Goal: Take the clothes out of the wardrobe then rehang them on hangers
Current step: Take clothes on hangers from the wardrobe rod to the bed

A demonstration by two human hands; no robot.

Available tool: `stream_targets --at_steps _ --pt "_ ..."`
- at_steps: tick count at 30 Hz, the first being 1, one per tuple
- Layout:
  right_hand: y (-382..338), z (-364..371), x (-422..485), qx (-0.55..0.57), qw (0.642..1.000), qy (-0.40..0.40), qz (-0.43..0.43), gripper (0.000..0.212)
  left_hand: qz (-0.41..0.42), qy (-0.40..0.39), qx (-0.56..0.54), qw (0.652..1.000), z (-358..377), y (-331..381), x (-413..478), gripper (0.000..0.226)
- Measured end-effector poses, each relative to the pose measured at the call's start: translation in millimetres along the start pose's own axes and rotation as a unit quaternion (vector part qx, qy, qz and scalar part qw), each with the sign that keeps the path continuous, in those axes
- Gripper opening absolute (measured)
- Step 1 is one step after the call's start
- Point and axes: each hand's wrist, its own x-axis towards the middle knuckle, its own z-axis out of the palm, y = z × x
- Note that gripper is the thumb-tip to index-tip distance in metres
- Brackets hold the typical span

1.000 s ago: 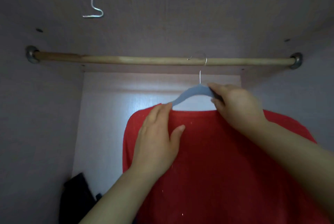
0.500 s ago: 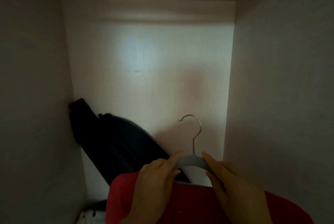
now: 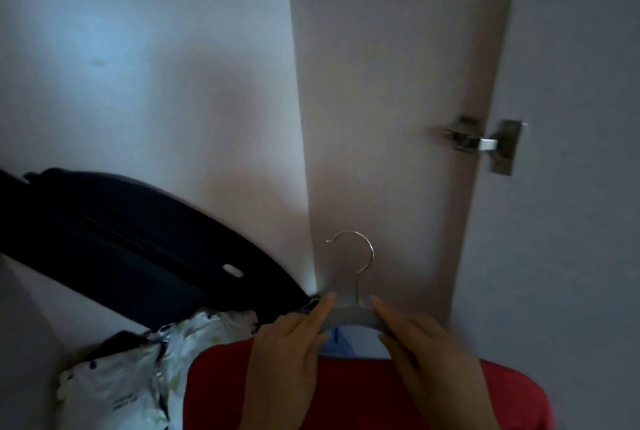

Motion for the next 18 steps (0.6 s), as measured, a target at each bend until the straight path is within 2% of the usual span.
stream_targets --at_steps 6,9,18 --pt "-24 -82 -111 -0.114 0.988 0.077 0.074 0.038 0.083 -0.034 -0.096 0.991 14 84 -56 0.049" --pt "-42 -132 -168 -0.164 0.975 0.077 0.127 0.039 0.104 -0.061 -0.16 0.98 17 135 -87 0.048" --pt "-102 -303 -323 -0.279 0.907 0.147 0.28 0.042 0.268 -0.114 -0.304 0.907 26 332 -154 0.045"
